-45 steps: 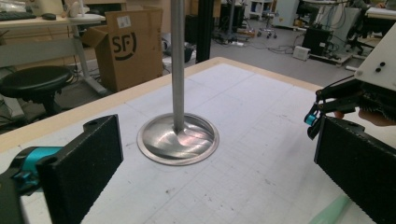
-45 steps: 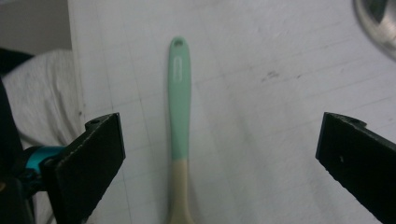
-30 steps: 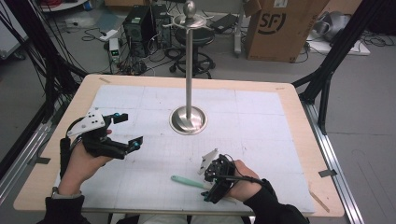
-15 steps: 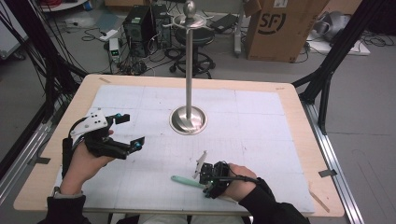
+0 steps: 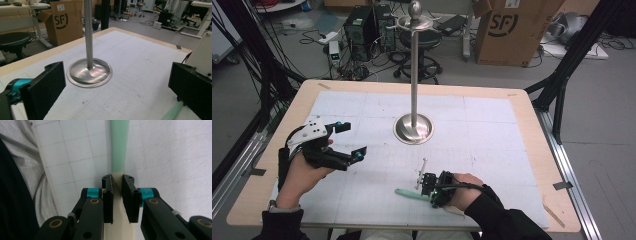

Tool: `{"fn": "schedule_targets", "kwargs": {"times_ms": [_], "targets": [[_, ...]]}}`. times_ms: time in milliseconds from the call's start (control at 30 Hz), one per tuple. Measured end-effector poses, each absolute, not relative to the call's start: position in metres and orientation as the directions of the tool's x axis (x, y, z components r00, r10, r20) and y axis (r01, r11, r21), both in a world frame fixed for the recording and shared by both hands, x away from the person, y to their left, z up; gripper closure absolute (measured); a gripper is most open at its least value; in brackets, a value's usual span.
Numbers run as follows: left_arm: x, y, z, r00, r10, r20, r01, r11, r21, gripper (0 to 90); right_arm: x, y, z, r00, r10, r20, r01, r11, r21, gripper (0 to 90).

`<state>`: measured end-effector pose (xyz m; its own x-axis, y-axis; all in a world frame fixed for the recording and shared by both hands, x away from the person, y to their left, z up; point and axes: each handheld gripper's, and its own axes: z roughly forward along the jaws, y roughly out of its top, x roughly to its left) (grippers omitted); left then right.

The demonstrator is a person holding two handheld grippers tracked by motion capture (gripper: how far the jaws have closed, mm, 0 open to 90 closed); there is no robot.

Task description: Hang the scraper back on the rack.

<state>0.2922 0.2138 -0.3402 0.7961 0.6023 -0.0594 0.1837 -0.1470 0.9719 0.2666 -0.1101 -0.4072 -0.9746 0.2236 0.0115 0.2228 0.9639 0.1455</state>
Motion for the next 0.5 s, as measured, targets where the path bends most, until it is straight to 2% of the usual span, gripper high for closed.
{"fn": "schedule_targets", "kwargs": {"times_ms": [167, 200, 267, 300, 333, 367, 400, 433, 500], "targets": [[0.293, 0.215, -0.340, 0.794, 0.605, -0.060, 0.183, -0.143, 0.973, 1.7, 0.265, -0.120, -0.407, -0.971, 0.239, 0.014, 0.236, 0.948, 0.214, 80.2], [0.293, 0.216, -0.340, 0.793, 0.606, -0.059, 0.183, -0.145, 0.972, 1.7, 0.267, -0.128, -0.407, -0.966, 0.258, 0.012, 0.251, 0.929, 0.273, 80.2], [0.293, 0.216, -0.340, 0.793, 0.606, -0.059, 0.183, -0.145, 0.972, 1.7, 0.269, -0.138, -0.404, -0.959, 0.281, 0.024, 0.273, 0.903, 0.332, 80.2], [0.293, 0.216, -0.341, 0.793, 0.607, -0.059, 0.184, -0.145, 0.972, 1.7, 0.269, -0.138, -0.404, -0.959, 0.281, 0.024, 0.273, 0.903, 0.332, 80.2], [0.293, 0.215, -0.341, 0.792, 0.608, -0.063, 0.186, -0.142, 0.972, 1.7, 0.270, -0.148, -0.400, -0.949, 0.314, 0.033, 0.300, 0.863, 0.406, 80.2], [0.293, 0.215, -0.341, 0.793, 0.607, -0.062, 0.186, -0.143, 0.972, 1.7, 0.270, -0.148, -0.400, -0.949, 0.314, 0.033, 0.300, 0.863, 0.406, 80.2], [0.293, 0.215, -0.341, 0.792, 0.608, -0.061, 0.186, -0.145, 0.972, 1.7, 0.271, -0.157, -0.394, -0.939, 0.342, 0.040, 0.319, 0.821, 0.473, 80.2], [0.293, 0.215, -0.341, 0.794, 0.605, -0.059, 0.186, -0.149, 0.971, 1.7, 0.271, -0.157, -0.394, -0.939, 0.342, 0.040, 0.319, 0.821, 0.473, 80.2], [0.293, 0.214, -0.342, 0.793, 0.606, -0.057, 0.187, -0.153, 0.970, 1.7, 0.272, -0.166, -0.388, -0.935, 0.350, 0.049, 0.320, 0.779, 0.539, 80.1]]}}
